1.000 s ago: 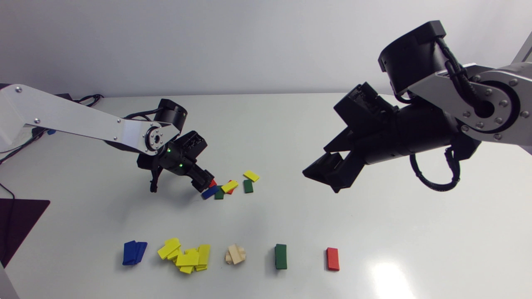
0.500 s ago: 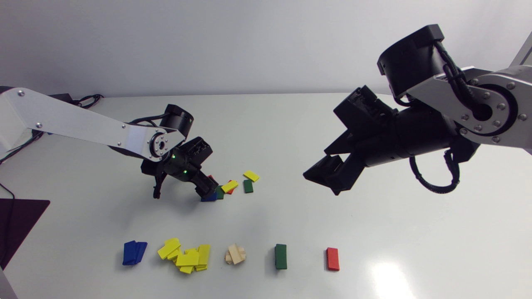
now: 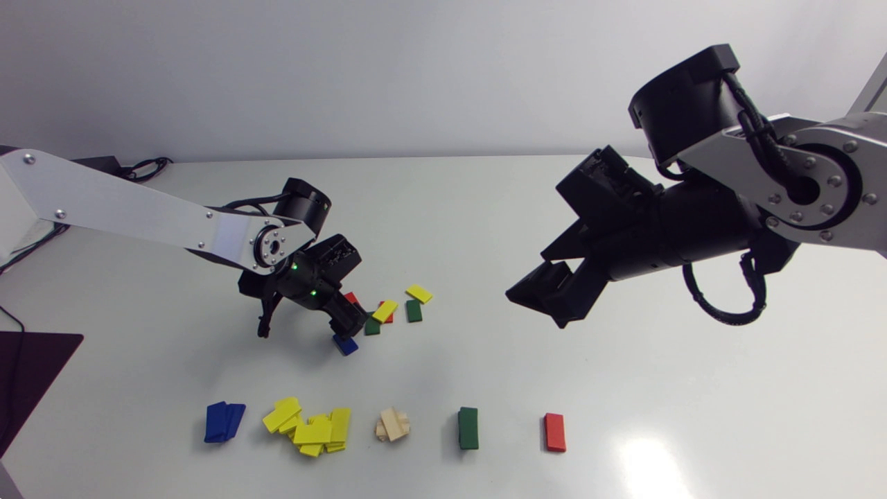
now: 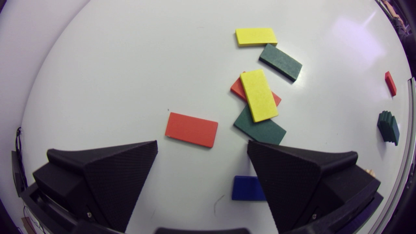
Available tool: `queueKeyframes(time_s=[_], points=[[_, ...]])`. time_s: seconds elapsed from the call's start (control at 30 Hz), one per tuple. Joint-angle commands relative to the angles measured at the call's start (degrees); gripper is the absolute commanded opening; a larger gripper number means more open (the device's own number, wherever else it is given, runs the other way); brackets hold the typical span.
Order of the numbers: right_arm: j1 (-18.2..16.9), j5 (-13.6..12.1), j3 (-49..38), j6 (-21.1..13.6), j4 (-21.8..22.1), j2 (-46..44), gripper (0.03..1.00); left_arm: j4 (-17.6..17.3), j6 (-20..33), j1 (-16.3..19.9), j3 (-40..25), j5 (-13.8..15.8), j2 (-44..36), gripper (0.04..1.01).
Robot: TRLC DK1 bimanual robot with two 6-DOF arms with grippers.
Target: Take domino bricks one by one from the mixed stack on the table and place each onto the existing stack of the same color.
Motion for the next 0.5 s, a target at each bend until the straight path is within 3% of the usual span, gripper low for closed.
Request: queueKeyframes(time_s=[0.0, 0.1, 0.27, 0.47], points=[[-0.2, 0.3, -1.7, 1.4, 0.5, -0.3, 0.970, -0.7, 1.0, 1.5, 1.6, -0.1, 1.5, 0.987], [-0.3, 0.3, -1.8, 1.4, 0.5, -0.3, 0.970, -0.8, 3.0, 3.3, 3.0, 0.5, 2.4, 0.987], [-0.2, 0.3, -1.9, 1.4, 0.5, -0.3, 0.970, -2.3, 7.5, 5.5, 4.4, 7.0, 2.8, 0.987], [-0.5, 0.4, -1.9, 1.2, 0.6, 0.0, 0.970, -7.9, 14.6, 5.8, 5.2, 13.8, 2.7, 0.987]])
